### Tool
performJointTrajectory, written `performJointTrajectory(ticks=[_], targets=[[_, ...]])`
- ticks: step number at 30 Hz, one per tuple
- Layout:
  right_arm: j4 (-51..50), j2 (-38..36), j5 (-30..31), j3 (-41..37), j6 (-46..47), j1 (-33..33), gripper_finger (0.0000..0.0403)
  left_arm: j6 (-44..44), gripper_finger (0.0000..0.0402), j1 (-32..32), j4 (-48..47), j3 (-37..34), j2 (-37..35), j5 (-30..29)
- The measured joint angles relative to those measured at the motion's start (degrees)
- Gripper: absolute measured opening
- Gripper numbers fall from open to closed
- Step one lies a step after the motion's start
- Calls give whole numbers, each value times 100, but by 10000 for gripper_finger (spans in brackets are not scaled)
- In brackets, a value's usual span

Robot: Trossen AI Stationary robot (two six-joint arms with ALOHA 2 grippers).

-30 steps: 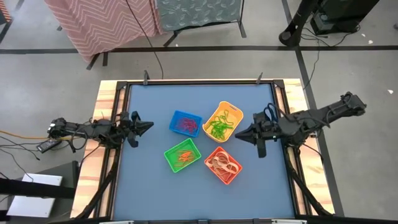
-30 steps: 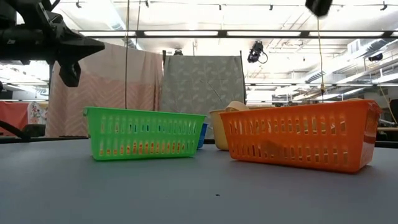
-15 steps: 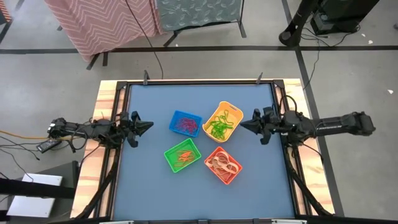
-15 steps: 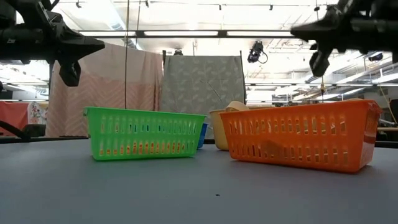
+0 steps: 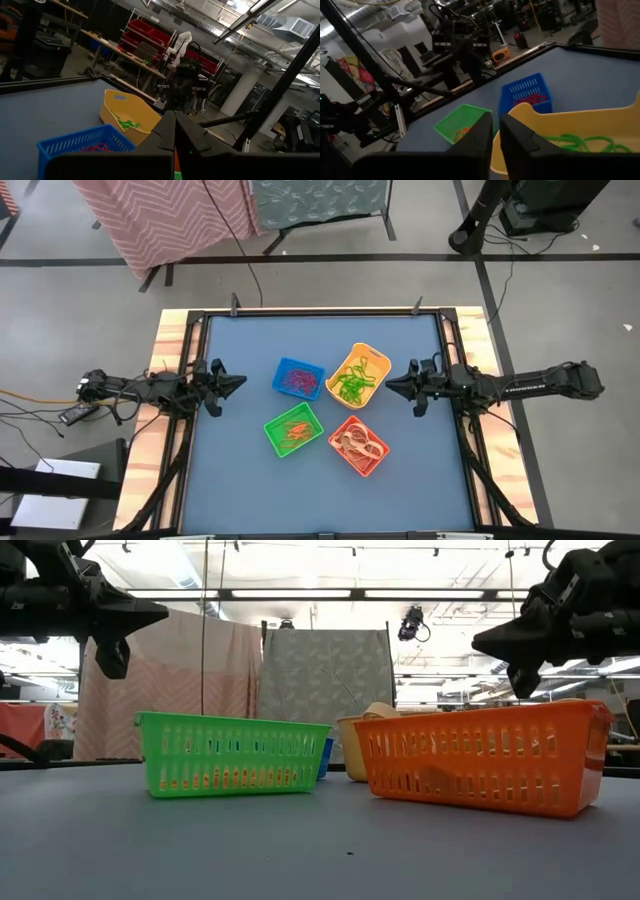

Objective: Sort rubber bands into baskets
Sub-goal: Return to Home Position

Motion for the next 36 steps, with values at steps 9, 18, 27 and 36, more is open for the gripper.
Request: performJointTrajectory(ticks=[9, 18, 27, 36], targets=[[-5, -11, 7, 2, 38, 13, 61, -1, 8, 0, 2, 0, 0, 0], [-248, -1429, 51, 2, 32, 203, 61, -1, 8, 1, -16, 0, -43, 2], [-246, -2904, 51, 2, 26, 113, 60, -3, 8, 4, 9, 0, -48, 2], [204, -3091, 53, 4, 26, 39, 59, -4, 8, 372, 10, -4, -48, 1]])
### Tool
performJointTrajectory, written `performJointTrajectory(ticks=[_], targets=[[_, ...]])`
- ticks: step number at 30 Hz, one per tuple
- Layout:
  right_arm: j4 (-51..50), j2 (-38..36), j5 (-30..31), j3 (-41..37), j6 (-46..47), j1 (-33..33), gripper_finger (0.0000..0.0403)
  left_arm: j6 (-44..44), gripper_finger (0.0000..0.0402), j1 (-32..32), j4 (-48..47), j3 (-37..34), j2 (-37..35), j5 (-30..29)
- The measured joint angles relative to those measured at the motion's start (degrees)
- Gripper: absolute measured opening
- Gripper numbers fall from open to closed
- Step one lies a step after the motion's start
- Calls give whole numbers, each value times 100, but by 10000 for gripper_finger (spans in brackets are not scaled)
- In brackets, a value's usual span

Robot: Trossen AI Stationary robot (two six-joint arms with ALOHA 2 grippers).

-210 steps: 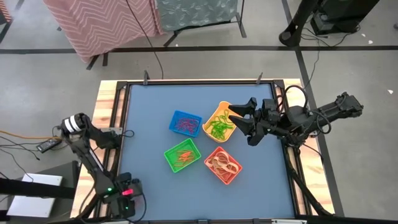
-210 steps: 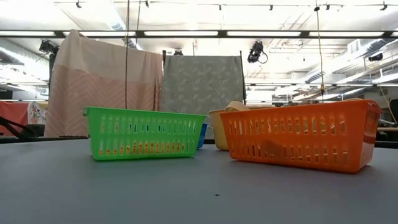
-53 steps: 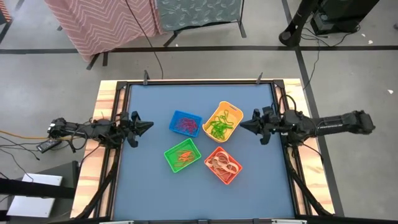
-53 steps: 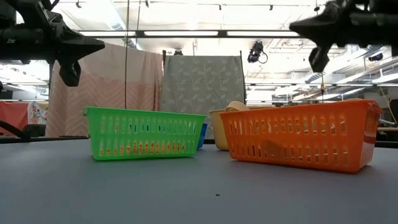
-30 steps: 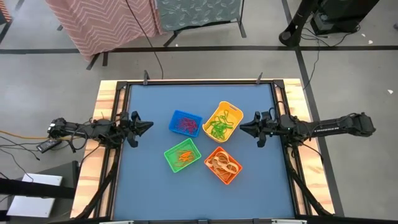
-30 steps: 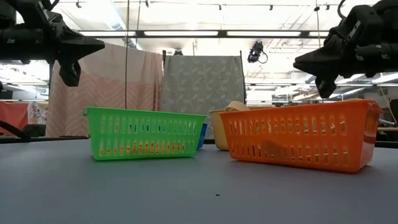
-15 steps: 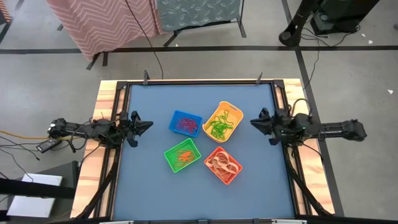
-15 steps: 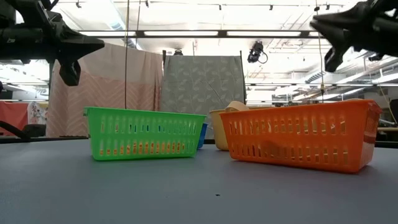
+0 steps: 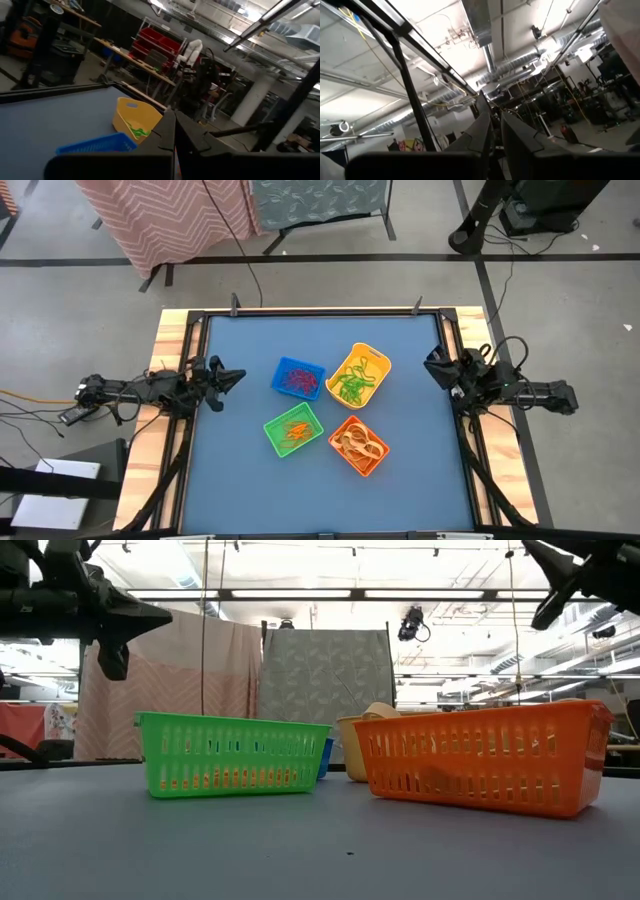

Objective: Sort rubber bands into baskets
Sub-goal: Return to Home Position

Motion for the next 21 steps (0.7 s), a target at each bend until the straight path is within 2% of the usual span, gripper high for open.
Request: performJointTrajectory(ticks=[13, 17, 21], targets=[[10, 2, 0, -2, 0, 0, 60, -8, 8, 47, -6, 0, 0, 21], [10, 2, 0, -2, 0, 0, 60, -296, 8, 47, -2, 0, 0, 40], [10, 4, 0, -2, 0, 0, 63, 49, 8, 49, -172, -2, -2, 181]])
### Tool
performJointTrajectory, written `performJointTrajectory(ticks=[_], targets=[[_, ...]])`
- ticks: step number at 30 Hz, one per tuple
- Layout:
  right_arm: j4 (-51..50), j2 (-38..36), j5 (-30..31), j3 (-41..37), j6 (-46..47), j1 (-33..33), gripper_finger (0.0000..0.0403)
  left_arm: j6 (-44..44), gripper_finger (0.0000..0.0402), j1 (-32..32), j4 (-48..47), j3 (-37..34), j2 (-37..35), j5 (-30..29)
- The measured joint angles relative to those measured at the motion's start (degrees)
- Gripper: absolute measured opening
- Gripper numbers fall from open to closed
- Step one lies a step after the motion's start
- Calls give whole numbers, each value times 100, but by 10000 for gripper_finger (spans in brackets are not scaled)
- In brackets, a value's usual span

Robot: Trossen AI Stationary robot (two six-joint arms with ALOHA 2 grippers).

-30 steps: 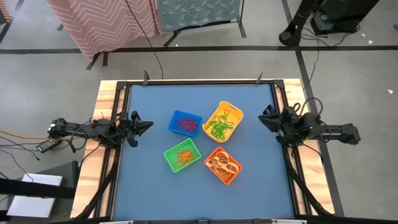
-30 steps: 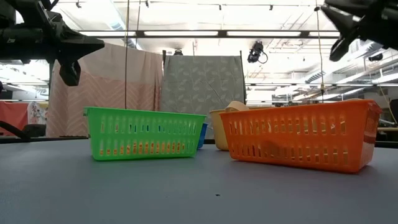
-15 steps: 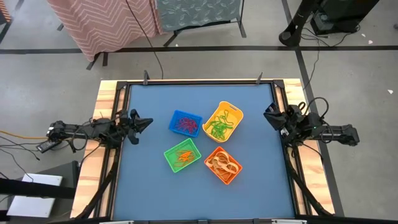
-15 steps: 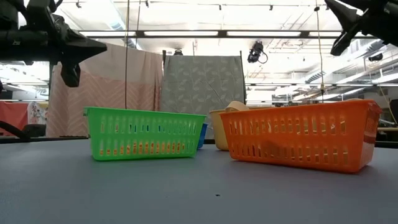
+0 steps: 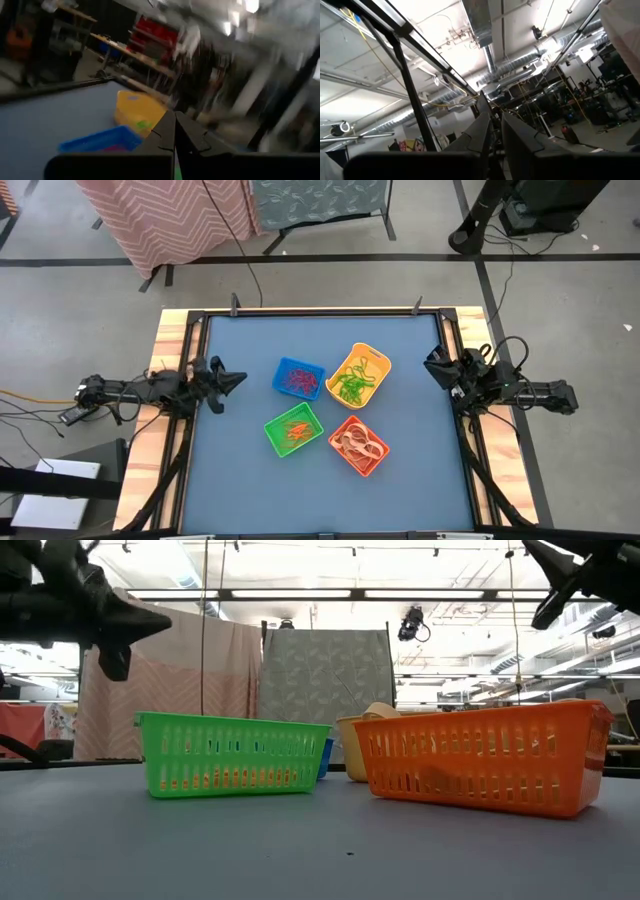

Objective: Sort rubber bands into baskets
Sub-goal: Return to Home Position

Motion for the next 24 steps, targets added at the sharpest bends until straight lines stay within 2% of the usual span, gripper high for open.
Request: performJointTrajectory(ticks=[3, 5, 9, 12, 19, 24], targets=[[3, 1, 0, 0, 0, 0, 63, 1569, 8, 8, -233, 0, 7, 263], [4, 3, 0, 0, 0, 0, 62, 2591, 8, 59, -284, 0, 1, 661], [-1, 3, 0, 0, 0, 0, 59, 3582, 8, 241, -571, 0, 2, 1827], [0, 3, 0, 0, 0, 0, 60, 3544, 8, 449, -729, 0, 7, 2116], [2, 3, 0, 0, 2, 0, 63, 2893, 8, 666, -734, -2, 2, 1914], [2, 3, 0, 0, 0, 0, 59, 2758, 8, 667, -726, -2, 2, 1906]])
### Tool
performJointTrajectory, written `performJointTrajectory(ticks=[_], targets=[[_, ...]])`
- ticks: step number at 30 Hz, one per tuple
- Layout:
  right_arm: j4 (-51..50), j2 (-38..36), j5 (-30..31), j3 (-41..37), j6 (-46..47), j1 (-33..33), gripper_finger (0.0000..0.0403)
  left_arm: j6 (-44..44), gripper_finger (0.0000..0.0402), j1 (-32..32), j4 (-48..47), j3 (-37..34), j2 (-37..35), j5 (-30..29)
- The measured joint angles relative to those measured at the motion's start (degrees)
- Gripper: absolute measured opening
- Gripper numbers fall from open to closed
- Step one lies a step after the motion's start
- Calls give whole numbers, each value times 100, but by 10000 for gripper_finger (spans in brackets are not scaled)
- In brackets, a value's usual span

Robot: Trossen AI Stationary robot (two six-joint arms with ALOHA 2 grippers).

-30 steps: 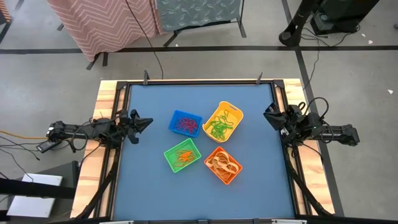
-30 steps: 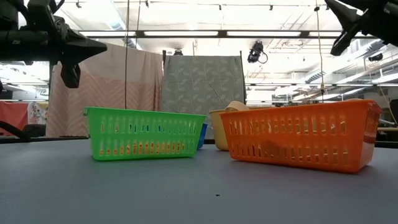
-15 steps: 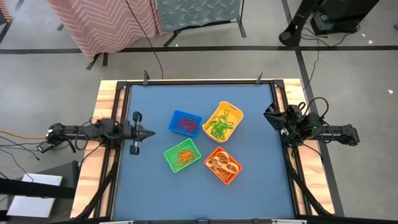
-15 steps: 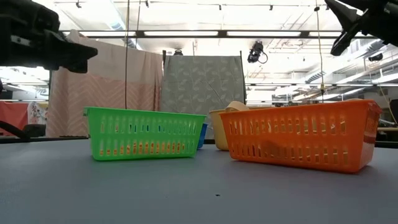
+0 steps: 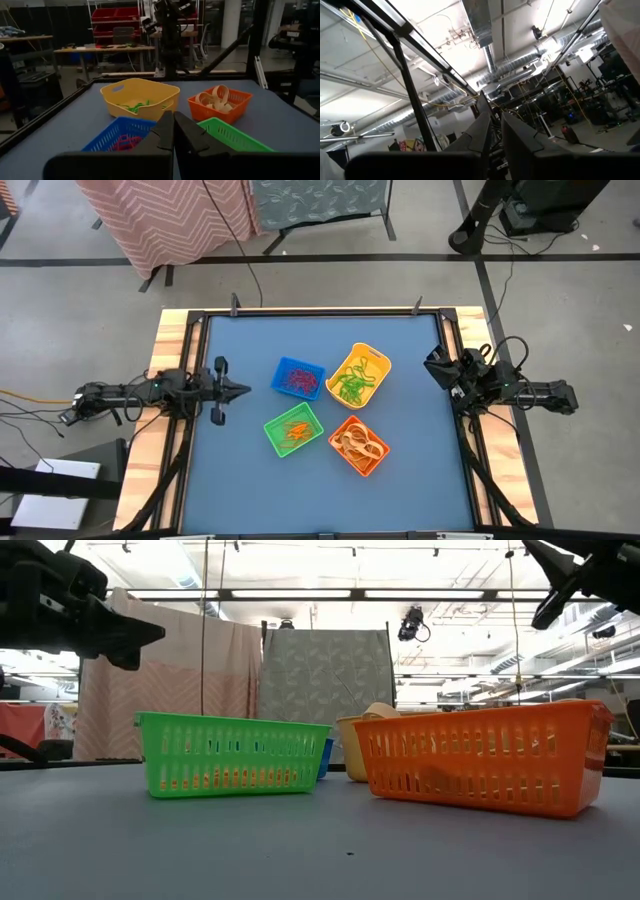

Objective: Sort rubber bands into baskets
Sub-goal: Return to Home Position

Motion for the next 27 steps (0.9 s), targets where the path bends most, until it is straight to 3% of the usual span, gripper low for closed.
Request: performJointTrajectory(ticks=[27], targets=[[0, 0, 0, 0, 0, 0, 59, -30, 8, 2, 298, 0, 0, -16]])
